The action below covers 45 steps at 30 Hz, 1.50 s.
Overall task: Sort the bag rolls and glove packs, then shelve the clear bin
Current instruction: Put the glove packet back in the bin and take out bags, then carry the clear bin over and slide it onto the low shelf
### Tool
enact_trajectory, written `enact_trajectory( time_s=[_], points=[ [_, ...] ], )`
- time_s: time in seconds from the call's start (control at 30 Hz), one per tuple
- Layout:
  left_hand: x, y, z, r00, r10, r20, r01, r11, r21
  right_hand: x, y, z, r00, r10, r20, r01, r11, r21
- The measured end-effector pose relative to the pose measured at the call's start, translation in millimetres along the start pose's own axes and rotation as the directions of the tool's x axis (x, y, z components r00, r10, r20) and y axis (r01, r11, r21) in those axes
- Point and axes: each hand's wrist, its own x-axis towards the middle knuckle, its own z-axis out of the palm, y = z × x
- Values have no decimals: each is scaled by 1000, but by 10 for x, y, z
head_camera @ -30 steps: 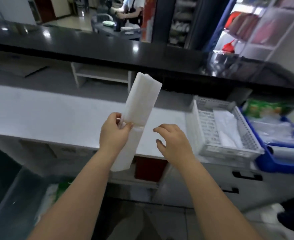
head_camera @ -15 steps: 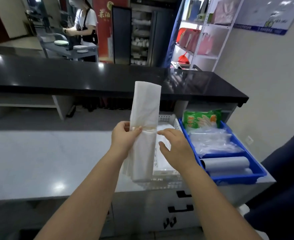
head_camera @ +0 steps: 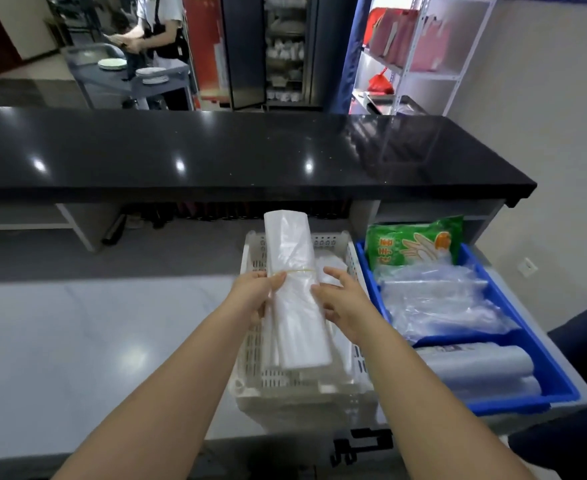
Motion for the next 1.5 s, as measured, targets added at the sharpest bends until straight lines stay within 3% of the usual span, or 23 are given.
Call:
enact_trajectory(
  time_s=[0.13, 0.27, 0.4, 0.53, 0.67, 0.77, 0.9, 1.17, 1.37, 1.5],
  points=[
    [260, 65, -60, 1000, -2, -14, 4, 983, 184, 287, 68, 45, 996, 89, 15, -90, 987, 130],
    [355, 97, -138, 968, 217, -128, -79, 743, 665, 440, 173, 122, 988, 156, 11, -156, 981, 113],
    [345, 12, -206, 956, 279, -94, -76, 542, 837, 454, 314, 233, 990, 137, -38, -139, 989, -46],
    [252, -88, -279, 942, 324, -91, -101, 531, 841, 392, 379, 329, 998, 19, -60, -38, 943, -330],
    [66, -163, -359, 920, 389, -38, -188, 526, 830, 195, 280, 365, 977, -204, 58, 189, 710, -678],
    [-168, -252, -396, 886, 462, 39, -265, 436, 860, -52, 184, 445, 903, -375, 210, 396, 538, -744],
    [-568, -466, -531, 809, 587, 33, -227, 260, 939, -435, 162, 638, 797, -446, 408, 557, 280, -781],
    [-1586, -1191, -1355, 725, 653, -220, 20, 299, 954, -1178, 566, 1392, 603, -402, 689, 727, -78, -682],
    [-2562, -1655, -2312, 553, 716, -427, 164, 408, 898, -1911, 1033, 2256, 424, -303, 853, 849, -194, -491],
    [-3287, -2160, -3035, 488, 694, -529, 244, 473, 846, -2527, 1494, 2880, 325, -267, 907, 885, -252, -391]
  ],
)
